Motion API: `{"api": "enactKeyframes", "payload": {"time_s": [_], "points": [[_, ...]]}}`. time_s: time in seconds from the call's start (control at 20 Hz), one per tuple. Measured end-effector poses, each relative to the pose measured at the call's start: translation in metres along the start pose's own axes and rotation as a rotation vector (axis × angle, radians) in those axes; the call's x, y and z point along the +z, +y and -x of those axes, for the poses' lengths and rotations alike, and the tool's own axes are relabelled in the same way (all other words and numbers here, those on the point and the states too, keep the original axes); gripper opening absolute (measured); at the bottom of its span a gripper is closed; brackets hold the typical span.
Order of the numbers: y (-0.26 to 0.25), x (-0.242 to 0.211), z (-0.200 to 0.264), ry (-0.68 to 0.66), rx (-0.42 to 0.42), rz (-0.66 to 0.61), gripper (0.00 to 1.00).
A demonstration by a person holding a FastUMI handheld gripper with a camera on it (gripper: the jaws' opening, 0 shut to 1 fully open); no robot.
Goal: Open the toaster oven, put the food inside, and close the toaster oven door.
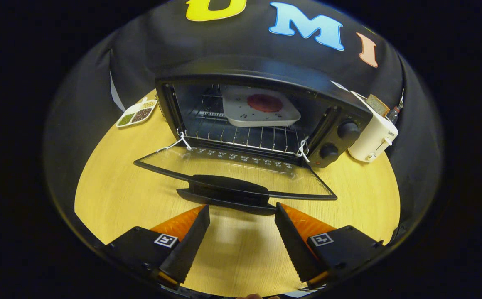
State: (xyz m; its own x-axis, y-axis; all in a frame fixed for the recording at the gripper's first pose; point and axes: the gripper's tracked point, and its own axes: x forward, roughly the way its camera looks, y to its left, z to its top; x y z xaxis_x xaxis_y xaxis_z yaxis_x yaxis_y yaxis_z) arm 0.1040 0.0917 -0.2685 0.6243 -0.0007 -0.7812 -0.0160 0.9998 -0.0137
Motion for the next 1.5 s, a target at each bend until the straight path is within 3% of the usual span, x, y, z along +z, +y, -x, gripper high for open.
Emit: {"api": "enactKeyframes", "payload": {"time_s": [0.4,0.7,0.95,1.5], "points": [[-0.012,0.068,0.024,-0.196,0.030,-0.060,0.99],[-0.044,0.120,0.085,-0.443,0.027,-0.019,0.99],[-0.081,0.122,0.137,-0.559,0.023,-0.059,0.99],[-0.190,0.119,0.227,-0.759,-0.134,-0.147,0.99]]}}
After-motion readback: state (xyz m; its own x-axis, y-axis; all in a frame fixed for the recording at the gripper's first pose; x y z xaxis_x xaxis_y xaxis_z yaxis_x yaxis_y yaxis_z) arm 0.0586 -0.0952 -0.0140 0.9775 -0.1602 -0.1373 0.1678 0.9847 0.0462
